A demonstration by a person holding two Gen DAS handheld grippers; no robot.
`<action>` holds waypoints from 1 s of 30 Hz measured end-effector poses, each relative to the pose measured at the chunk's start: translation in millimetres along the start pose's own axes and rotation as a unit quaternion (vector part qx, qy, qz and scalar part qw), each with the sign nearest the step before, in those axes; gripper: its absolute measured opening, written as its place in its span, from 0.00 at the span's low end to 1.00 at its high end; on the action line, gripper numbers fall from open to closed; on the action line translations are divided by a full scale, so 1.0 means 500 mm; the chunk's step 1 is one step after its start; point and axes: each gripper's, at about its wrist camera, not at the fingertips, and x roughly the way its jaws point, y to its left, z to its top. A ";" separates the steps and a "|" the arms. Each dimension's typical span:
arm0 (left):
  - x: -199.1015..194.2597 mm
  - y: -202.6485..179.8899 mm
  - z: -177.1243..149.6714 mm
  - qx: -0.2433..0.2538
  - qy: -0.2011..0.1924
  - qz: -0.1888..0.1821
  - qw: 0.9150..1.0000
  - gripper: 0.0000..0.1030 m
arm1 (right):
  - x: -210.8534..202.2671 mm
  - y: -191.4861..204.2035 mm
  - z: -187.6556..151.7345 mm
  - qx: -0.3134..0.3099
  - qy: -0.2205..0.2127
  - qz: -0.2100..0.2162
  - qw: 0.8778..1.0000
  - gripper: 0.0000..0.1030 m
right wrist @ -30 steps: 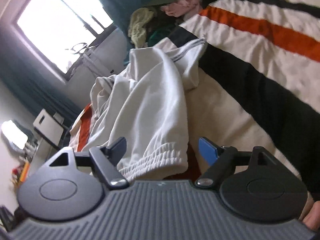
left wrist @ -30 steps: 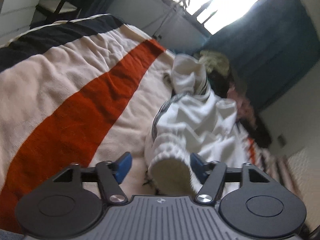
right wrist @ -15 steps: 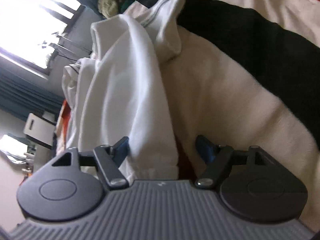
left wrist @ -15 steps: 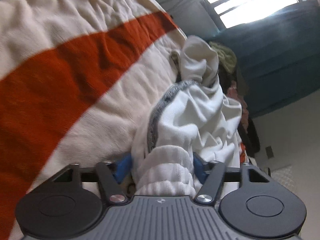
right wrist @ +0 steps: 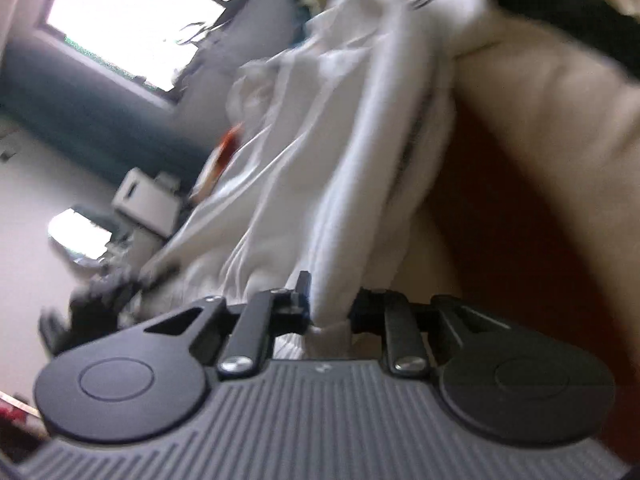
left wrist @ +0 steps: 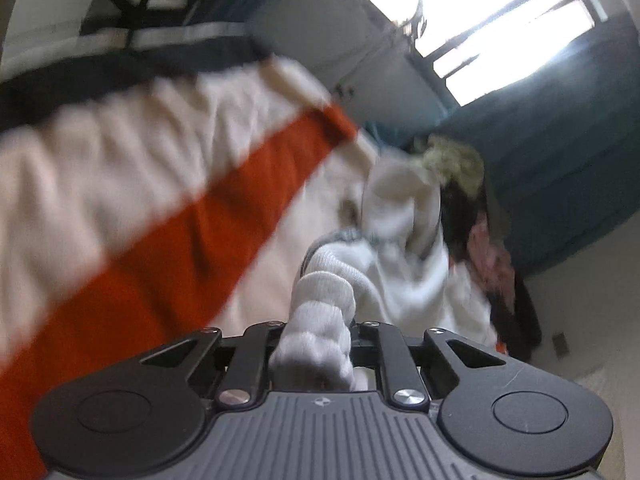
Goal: Fold clothes
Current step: 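Lift both cuffs and lay the pants legs out flat, then open both grippers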
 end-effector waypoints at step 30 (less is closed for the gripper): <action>0.361 0.287 0.692 0.086 -0.052 0.300 0.949 0.43 | 0.654 0.494 -0.181 0.000 0.246 0.157 0.956 0.51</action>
